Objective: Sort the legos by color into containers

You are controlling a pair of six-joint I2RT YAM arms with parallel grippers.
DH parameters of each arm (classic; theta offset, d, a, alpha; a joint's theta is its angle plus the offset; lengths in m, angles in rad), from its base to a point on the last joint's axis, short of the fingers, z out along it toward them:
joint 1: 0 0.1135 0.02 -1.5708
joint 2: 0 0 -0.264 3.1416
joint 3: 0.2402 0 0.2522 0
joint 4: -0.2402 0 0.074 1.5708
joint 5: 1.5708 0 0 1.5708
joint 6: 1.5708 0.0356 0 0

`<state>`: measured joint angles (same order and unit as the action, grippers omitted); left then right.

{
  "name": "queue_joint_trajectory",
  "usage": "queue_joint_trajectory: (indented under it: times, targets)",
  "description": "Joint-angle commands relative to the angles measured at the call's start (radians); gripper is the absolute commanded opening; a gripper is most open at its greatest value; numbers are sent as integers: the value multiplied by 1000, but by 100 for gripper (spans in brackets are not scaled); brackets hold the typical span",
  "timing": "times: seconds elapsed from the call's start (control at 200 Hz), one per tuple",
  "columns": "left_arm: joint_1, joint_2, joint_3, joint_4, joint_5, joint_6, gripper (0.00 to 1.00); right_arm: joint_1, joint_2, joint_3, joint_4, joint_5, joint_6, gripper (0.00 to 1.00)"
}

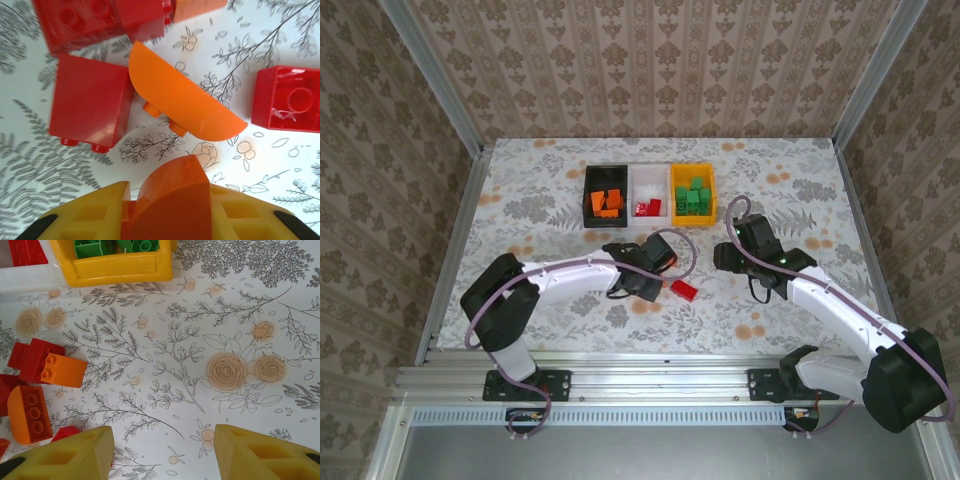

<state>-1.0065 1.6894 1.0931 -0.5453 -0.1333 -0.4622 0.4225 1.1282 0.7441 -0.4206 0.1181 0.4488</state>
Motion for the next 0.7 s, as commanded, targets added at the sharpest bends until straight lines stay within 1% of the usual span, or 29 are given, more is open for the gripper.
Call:
queue_joint_trajectory:
  times: [0.0,0.14,0.265,0.37,0.495,0.59,0.655,0.665,0.695]
  targets:
    - [43,-77,123,-101,-55,48,32,0,-18,-22,17,-22,10,56]
    - [184,-38,290,-199,-95,100,32,1,-7,-44,52,-56,34,56]
    - [331,51,418,-239,-80,112,32,7,-8,-63,72,-78,47,55]
    - [432,167,540,-269,-46,115,31,14,-9,-77,77,-87,53,55]
    - [509,312,684,-290,-18,123,31,26,-11,-87,76,-96,54,55]
    - [543,423,797,-309,-3,125,30,32,-19,-89,71,-103,56,55]
    - [545,493,875,-330,0,125,30,35,-20,-88,69,-107,55,55]
    - [567,503,886,-333,2,124,30,36,-20,-88,68,-107,55,55]
    - [579,528,918,-343,7,124,30,36,-20,-86,65,-109,54,55]
